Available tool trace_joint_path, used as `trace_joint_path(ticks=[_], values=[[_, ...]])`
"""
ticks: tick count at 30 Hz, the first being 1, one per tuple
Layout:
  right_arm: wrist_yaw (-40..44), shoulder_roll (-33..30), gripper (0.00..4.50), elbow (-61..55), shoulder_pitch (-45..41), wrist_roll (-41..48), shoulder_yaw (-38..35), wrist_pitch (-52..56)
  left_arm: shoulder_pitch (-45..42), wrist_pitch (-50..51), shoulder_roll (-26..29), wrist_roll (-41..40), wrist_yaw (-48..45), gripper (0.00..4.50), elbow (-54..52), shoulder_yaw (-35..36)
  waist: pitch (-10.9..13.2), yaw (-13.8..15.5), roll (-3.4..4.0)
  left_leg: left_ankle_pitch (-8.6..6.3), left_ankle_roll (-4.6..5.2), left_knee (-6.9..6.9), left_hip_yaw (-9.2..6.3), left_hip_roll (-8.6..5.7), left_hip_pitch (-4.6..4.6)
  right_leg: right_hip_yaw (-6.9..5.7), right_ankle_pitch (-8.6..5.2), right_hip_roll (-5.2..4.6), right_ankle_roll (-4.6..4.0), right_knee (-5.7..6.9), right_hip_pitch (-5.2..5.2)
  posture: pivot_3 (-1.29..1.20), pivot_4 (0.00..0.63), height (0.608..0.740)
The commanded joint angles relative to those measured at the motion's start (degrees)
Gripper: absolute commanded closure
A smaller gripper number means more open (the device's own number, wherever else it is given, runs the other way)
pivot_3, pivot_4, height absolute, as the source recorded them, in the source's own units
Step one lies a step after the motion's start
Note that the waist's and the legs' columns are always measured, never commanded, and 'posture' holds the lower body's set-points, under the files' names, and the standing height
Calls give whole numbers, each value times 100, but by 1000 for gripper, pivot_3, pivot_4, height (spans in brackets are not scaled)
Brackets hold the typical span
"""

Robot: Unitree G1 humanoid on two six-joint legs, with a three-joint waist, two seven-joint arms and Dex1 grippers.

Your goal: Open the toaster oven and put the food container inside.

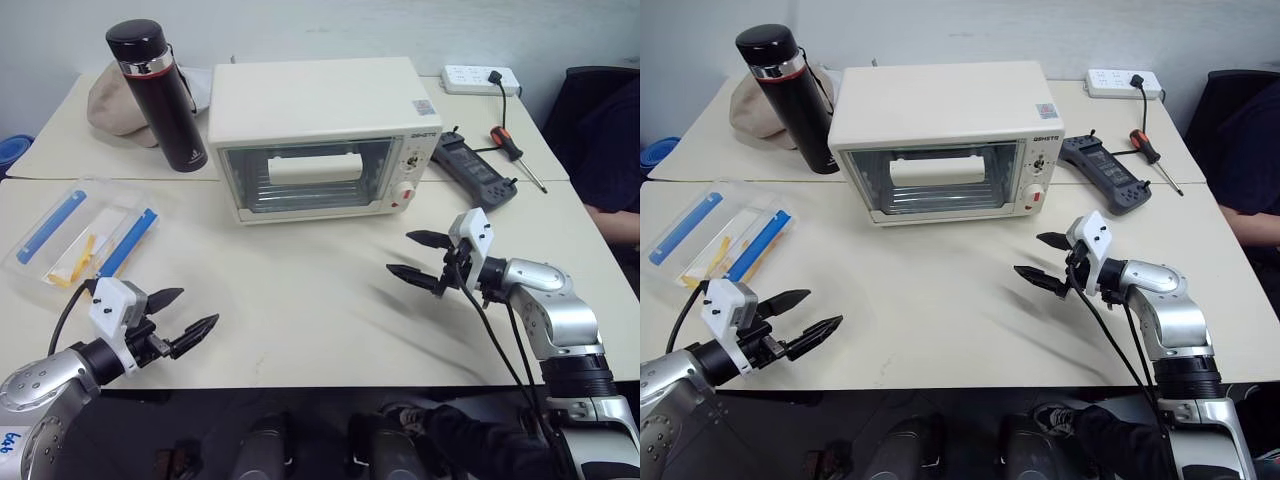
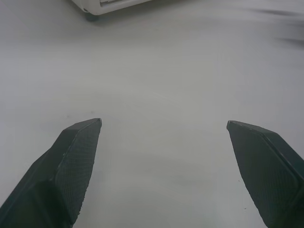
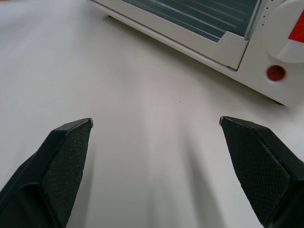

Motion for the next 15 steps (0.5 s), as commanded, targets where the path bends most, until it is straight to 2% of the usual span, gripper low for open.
trace_joint_path(ticks=[1,7,11,15], values=[[67,-114,20,-162,-9,20,-53,-112,27,-50,48,-55,-96,0,-147,31,0,-1,0,0,0,0,0,0,0,0,0,0,0,0,0,0,150,740],[95,-129,20,-196,21,70,-88,-29,46,9,9,-56,-79,0,-151,4,0,-1,0,0,0,0,2,0,0,2,0,0,0,-1,-1,0,150,740],[98,-53,20,-336,-26,270,-141,209,97,211,59,-469,-312,0,-241,144,0,-8,0,0,0,0,2,0,0,3,0,0,0,0,0,0,150,740],[-6,87,20,-282,-402,574,-215,622,-307,472,202,-763,-125,0,-303,346,0,-2,0,0,0,2,0,1,0,3,2,0,-4,4,-2,0,150,740]])
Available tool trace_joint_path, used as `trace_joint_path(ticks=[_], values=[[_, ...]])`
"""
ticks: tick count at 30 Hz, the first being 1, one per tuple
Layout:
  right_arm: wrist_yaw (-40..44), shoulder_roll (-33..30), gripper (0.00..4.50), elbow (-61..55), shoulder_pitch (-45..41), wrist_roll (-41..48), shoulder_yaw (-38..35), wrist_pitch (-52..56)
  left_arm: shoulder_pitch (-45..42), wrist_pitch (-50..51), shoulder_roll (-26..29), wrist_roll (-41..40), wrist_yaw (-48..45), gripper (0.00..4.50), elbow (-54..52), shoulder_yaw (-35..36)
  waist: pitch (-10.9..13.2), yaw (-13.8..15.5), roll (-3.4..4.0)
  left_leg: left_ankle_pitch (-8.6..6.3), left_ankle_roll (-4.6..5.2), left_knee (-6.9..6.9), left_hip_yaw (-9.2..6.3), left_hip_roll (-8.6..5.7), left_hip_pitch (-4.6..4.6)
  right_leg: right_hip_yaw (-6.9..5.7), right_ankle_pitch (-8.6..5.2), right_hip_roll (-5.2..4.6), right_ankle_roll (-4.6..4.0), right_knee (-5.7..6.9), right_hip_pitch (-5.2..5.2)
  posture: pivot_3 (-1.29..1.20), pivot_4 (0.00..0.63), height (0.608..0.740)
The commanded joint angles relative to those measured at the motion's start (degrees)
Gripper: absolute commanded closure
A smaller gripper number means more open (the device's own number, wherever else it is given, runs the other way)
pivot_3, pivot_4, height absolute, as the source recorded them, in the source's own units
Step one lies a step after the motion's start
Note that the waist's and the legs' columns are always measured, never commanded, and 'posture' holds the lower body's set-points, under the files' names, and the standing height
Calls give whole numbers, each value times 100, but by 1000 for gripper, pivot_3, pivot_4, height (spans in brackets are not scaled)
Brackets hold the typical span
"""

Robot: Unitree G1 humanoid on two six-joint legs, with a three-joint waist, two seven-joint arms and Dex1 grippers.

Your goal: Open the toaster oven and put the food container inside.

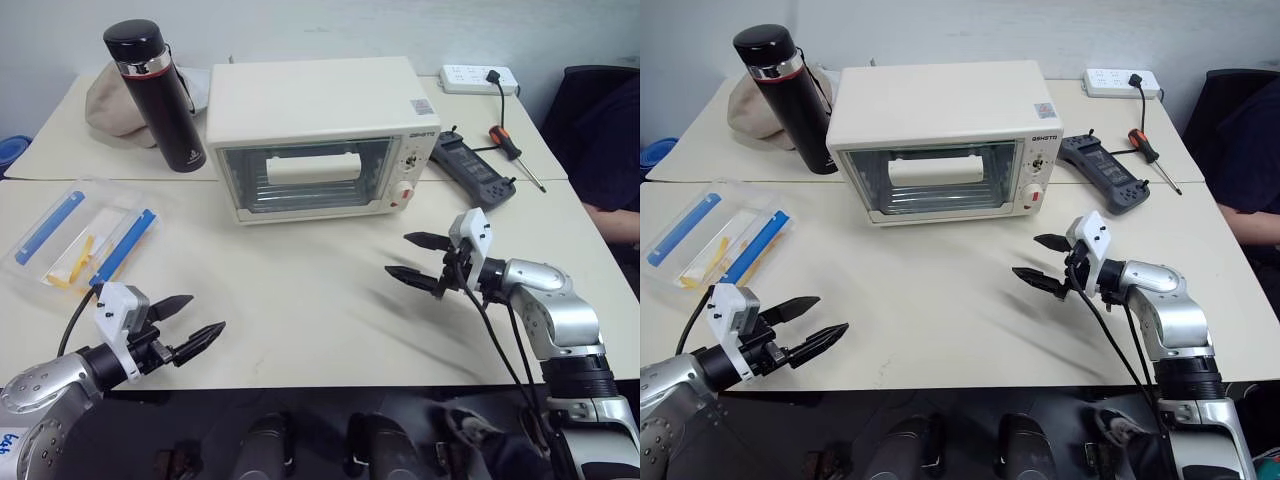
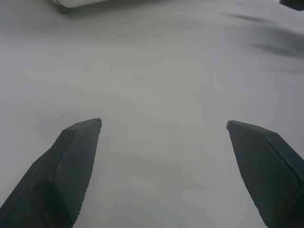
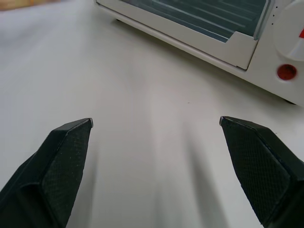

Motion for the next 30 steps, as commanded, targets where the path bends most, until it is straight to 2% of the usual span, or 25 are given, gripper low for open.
trace_joint_path(ticks=[1,8,12,16,24,30], values=[[-14,74,20,-95,-393,327,-185,206,-321,231,227,-547,43,0,-332,415,0,-7,0,0,0,0,0,1,-1,0,3,0,-4,0,-2,0,150,740],[-33,509,20,1190,-1686,350,-145,98,-1096,784,834,-1694,85,0,-689,830,0,-31,0,26,5,-2,7,4,-2,5,4,9,-7,3,-9,0,150,740],[191,814,20,2160,-2543,104,57,-310,-1540,864,1232,-1797,150,0,-717,779,0,-51,0,31,4,-4,23,4,-7,18,4,16,-7,11,-26,0,150,740],[598,1011,20,2265,-2921,162,145,-302,-1821,984,1288,-1800,458,0,-671,638,1,-136,-1,31,7,-4,36,5,-7,32,5,17,-6,16,-30,0,150,740],[1164,1022,20,871,-2428,492,401,244,-2645,827,1247,-1371,714,0,-124,258,0,-147,-2,30,8,-6,43,8,-9,38,5,20,-5,45,-38,0,150,740],[1342,846,20,-404,-1591,927,526,832,-3440,778,1311,-1122,525,0,430,-253,0,-150,-4,27,7,-8,55,9,-8,53,5,22,-4,49,-47,0,150,740]])
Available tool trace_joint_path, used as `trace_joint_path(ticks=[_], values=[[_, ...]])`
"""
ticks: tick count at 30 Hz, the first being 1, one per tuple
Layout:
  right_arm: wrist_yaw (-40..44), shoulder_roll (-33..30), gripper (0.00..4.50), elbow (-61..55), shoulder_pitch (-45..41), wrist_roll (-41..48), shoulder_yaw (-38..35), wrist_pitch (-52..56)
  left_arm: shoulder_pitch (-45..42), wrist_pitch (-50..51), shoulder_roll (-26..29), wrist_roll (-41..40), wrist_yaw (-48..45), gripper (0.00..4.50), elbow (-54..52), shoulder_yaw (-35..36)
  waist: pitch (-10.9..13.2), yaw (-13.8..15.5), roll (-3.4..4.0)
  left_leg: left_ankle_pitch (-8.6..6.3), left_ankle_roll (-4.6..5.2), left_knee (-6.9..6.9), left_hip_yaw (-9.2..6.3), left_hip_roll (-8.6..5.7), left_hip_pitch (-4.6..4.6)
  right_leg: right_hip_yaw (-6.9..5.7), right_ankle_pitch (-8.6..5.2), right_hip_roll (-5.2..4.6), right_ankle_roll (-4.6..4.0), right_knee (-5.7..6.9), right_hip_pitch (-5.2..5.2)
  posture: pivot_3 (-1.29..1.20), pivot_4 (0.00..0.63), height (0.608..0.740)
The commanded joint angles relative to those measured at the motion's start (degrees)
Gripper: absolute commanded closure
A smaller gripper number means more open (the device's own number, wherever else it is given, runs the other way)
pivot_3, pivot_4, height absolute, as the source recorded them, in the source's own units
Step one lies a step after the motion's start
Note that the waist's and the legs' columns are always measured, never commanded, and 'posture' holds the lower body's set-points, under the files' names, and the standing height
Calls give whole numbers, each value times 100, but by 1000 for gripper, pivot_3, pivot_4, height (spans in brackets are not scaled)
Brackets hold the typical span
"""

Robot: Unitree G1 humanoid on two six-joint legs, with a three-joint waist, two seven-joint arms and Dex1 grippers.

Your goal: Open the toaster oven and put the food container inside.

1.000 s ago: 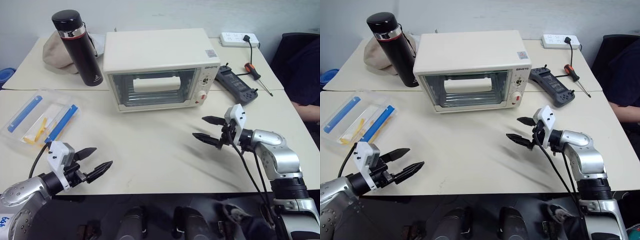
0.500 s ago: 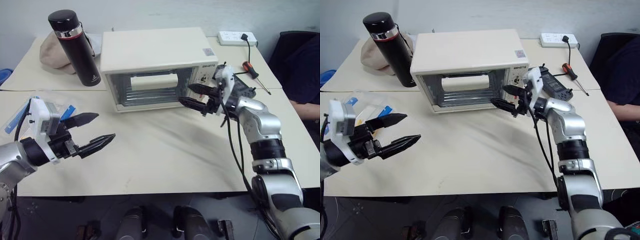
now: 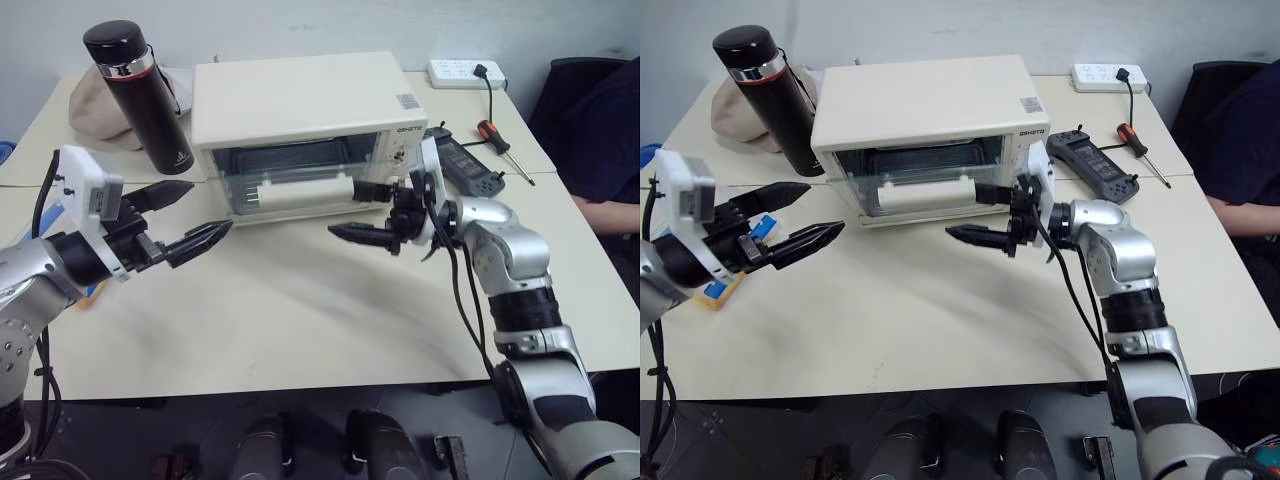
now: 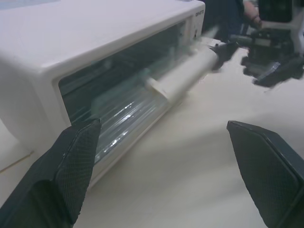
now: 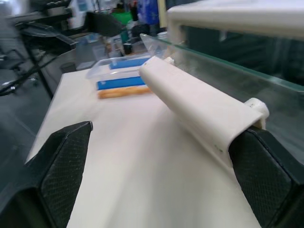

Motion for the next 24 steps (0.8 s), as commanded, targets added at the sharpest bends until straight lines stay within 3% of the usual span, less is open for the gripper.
trace_joint_path(ticks=[1,2,5,11,17,24], values=[[177,-75,20,-787,204,352,71,217,-368,-129,108,159,-119,0,219,-140,0,-14,0,0,-1,0,3,1,0,3,0,2,0,1,-2,0,150,740],[173,-99,20,-884,302,354,99,240,-492,-127,118,195,-175,0,320,-215,0,-29,0,-1,-1,0,8,1,1,8,0,4,0,3,-3,0,150,740],[128,-187,0,-1125,733,295,161,230,-1083,-195,111,431,-390,630,751,-641,1,2,-2,-1,-3,0,18,7,4,17,0,12,0,5,-7,0,150,740],[11,-418,0,-1473,1415,218,218,199,-2245,-808,-106,1733,-1016,2552,2188,-2043,0,3,-5,-2,-2,5,32,1,5,18,1,23,1,4,-10,0,150,740],[-290,-635,0,-1997,1761,402,-27,396,-2321,-958,-166,2232,-1701,4482,2563,-2628,1,7,-8,-2,1,6,52,14,3,25,1,25,6,5,-23,0,150,740],[-365,-1663,0,-2786,2576,741,-868,661,-1634,-1122,163,2580,-2371,4482,2339,-2743,2,52,-10,-13,19,15,69,12,0,37,3,22,19,-14,-22,0,150,740]])
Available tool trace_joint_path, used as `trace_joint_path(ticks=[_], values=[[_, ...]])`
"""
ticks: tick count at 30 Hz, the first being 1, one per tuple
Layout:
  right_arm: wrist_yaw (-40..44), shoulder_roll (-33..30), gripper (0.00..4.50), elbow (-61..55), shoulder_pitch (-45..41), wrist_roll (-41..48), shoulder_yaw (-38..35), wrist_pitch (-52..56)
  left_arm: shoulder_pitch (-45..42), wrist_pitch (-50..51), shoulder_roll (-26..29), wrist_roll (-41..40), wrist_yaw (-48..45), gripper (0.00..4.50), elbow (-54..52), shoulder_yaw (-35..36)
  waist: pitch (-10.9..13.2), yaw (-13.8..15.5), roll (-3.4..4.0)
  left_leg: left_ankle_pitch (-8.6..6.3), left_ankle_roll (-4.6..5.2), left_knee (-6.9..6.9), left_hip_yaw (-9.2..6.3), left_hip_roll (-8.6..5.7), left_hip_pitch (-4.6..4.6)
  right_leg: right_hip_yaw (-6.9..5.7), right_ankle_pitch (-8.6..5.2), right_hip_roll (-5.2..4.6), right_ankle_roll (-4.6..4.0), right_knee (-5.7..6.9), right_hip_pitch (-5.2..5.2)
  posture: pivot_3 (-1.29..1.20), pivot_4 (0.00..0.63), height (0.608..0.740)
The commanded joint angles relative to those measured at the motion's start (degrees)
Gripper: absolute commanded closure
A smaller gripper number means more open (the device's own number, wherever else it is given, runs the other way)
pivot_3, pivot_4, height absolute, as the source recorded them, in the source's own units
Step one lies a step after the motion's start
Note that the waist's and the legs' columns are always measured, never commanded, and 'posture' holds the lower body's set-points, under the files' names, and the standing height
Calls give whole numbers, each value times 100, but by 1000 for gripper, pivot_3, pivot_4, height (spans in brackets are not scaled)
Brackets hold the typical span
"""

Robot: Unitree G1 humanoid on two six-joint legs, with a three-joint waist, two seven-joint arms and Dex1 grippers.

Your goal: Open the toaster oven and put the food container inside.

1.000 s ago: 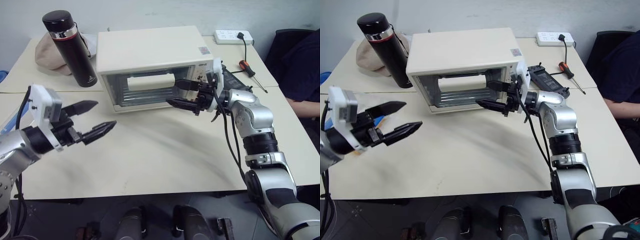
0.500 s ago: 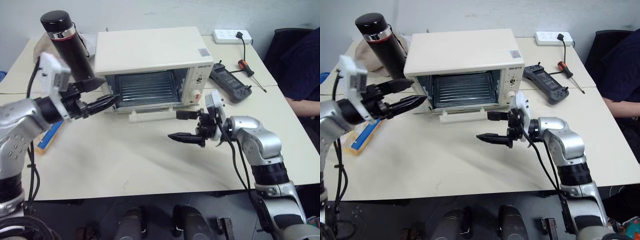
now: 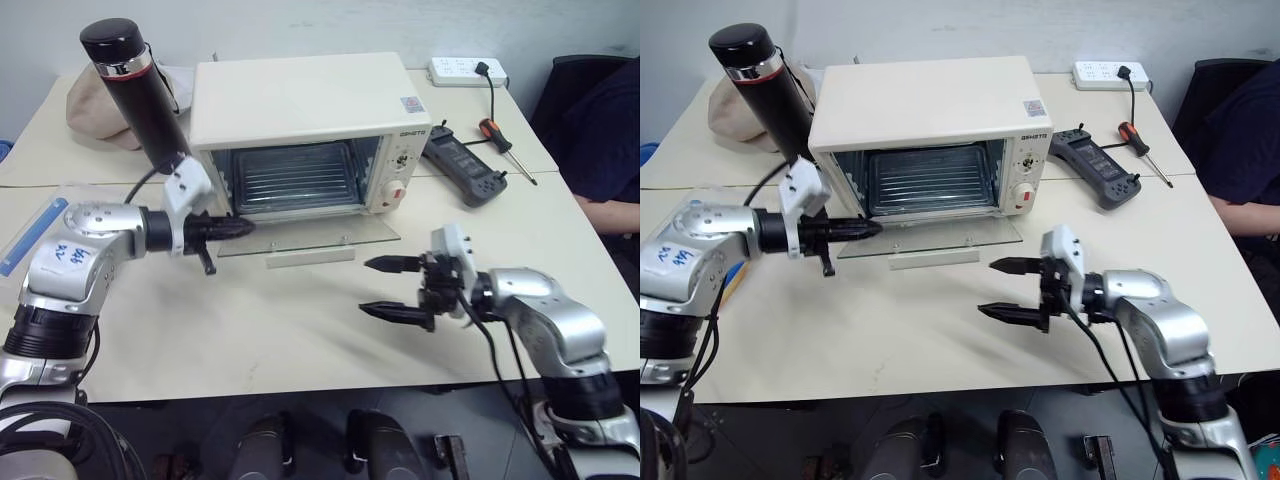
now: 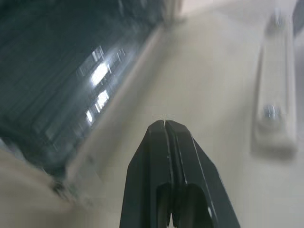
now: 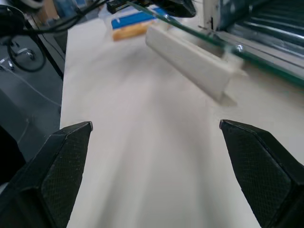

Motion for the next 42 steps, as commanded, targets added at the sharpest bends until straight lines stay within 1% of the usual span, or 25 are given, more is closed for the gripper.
trace_joint_path(ticks=[1,4,8,10,14,15,17,19,22,23,26,29,30,32,34,36,38,40,42], values=[[22,-438,0,-474,135,347,-573,110,324,-150,258,97,-275,4482,-332,194,0,-5,-1,-2,3,7,2,-1,2,1,1,-4,1,-8,0,0,150,740],[3,-669,0,-447,-99,628,-832,248,930,-154,487,105,-337,4482,-658,449,0,-62,-1,-7,11,9,1,2,7,24,8,-13,1,-14,3,0,150,740],[-90,-607,0,-285,-719,966,-857,404,1712,22,623,6,-115,4482,-1166,1009,0,-67,-1,-7,6,4,-1,9,13,32,16,-11,-9,-13,2,0,150,740],[-116,-507,0,-155,-1077,1113,-769,478,2062,229,593,-55,118,4482,-1428,1403,0,-51,-1,-8,4,1,-4,9,12,31,16,-13,-10,-16,1,0,150,740],[-25,-302,0,40,-1609,1253,-480,576,2821,869,395,-316,660,4482,-2048,2476,0,-49,-1,-14,8,1,-4,10,7,32,17,-15,-9,-27,0,0,150,740],[56,-245,0,144,-1743,1194,-335,531,3140,1124,287,-461,763,4308,-2296,2909,0,-52,-1,-16,7,2,-3,9,7,33,17,-16,-9,-28,1,0,150,740],[264,-81,0,479,-2081,1064,-36,439,4099,1514,19,-578,825,3922,-2911,3888,0,-98,-1,-19,11,4,-2,8,4,34,18,-18,-6,-29,1,0,150,740],[465,13,0,751,-2328,995,129,367,4851,1678,-242,-549,922,3341,-3375,4557,-1,-170,-4,-26,12,2,9,11,6,43,19,-16,-4,-28,0,0,150,740],[770,89,0,1092,-2616,926,295,280,5530,1983,-759,-812,1112,2389,-3879,5441,-1,-109,-5,-26,11,5,7,13,5,37,19,-14,-4,-34,-1,0,150,740],[882,117,0,1210,-2716,871,365,226,5687,2146,-977,-992,1204,2126,-4003,5800,-1,-76,-5,-27,11,9,6,14,5,37,19,-15,-4,-32,-1,0,150,740],[1217,181,0,1489,-2966,741,537,83,5979,2553,-1519,-1457,1577,1148,-4270,6708,-4,-34,-9,-49,-7,15,-3,14,6,37,25,-19,-11,-33,4,0,150,740],[1440,286,0,1698,-3195,656,634,-49,5757,3061,-1888,-1902,2279,159,-4288,7366,-5,-27,-11,-52,-5,18,-9,12,7,33,28,-22,-12,-32,8,0,150,740],[1535,326,0,1748,-3279,640,671,-79,5516,3294,-1959,-2049,2613,42,-4194,7560,-5,-28,-11,-52,-6,18,-10,13,6,33,28,-22,-12,-33,8,0,150,740],[1678,382,0,1810,-3377,615,701,-111,4700,3897,-2025,-2184,3429,42,-3877,7959,-5,-21,-11,-50,-8,18,-11,13,7,31,28,-21,-12,-30,7,0,150,740],[1759,438,0,1874,-3446,573,704,-141,3607,4861,-2051,-2127,4086,42,-3599,8428,-7,-10,-15,-44,-13,19,-15,13,8,26,28,-19,-13,-24,9,0,150,740],[1765,502,0,1992,-3522,482,719,-203,2597,5583,-2044,-1733,4724,42,-3347,8772,-15,-18,-28,-32,-12,24,-15,13,8,23,29,-14,-13,-18,12,0,150,740],[1755,542,0,2068,-3559,423,713,-242,2039,5768,-2076,-1570,5286,42,-3105,8957,-23,-38,-40,-24,0,27,-14,9,6,21,32,-15,-8,-17,14,0,150,740],[1691,566,0,2083,-3534,399,677,-247,1272,5773,-2106,-1145,6116,42,-2701,9121,-24,-52,-46,-27,4,26,-11,9,6,22,34,-14,-3,-8,17,0,150,740],[1643,577,0,2024,-3467,401,646,-227,725,5773,-2105,-878,6677,42,-2361,9147,-22,-53,-54,-29,3,25,-10,10,5,21,35,-10,-2,-12,17,0,150,740]])
